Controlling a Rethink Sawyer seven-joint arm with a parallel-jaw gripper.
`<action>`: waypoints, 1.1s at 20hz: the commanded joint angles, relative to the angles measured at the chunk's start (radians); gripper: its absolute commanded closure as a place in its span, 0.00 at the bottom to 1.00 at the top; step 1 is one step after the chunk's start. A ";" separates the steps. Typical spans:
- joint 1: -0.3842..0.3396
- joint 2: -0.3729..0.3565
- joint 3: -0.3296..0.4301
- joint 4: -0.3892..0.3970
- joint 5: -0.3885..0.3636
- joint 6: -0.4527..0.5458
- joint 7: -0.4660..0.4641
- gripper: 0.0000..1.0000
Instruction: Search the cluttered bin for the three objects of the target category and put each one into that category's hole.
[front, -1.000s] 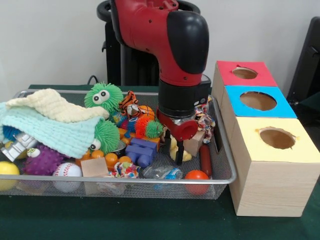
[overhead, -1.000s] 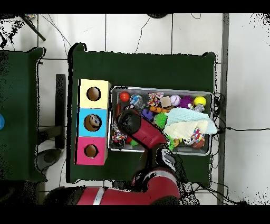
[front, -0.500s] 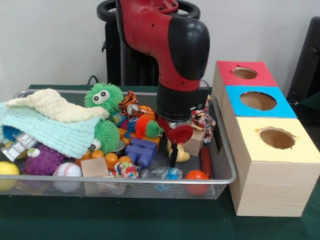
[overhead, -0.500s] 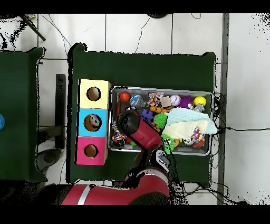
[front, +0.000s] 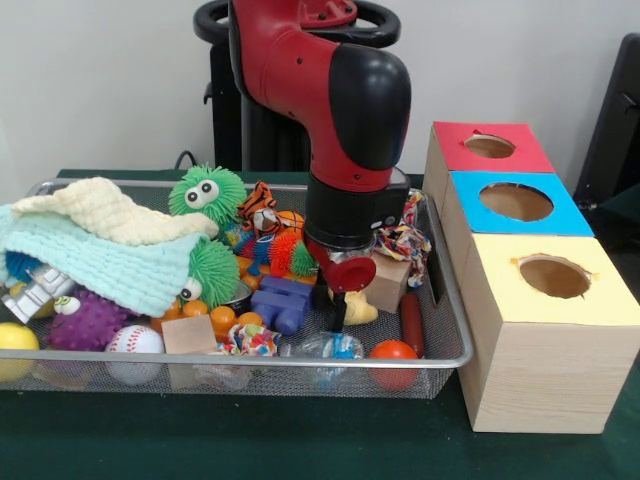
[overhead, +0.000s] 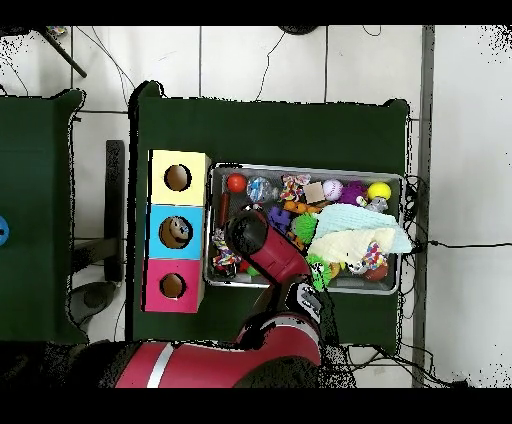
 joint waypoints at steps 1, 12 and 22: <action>-0.027 0.040 0.040 -0.094 0.048 -0.062 0.194 0.00; 0.008 0.044 -0.013 -0.130 0.010 -0.015 0.137 0.00; 0.002 0.018 0.001 -0.138 -0.064 -0.025 0.068 0.00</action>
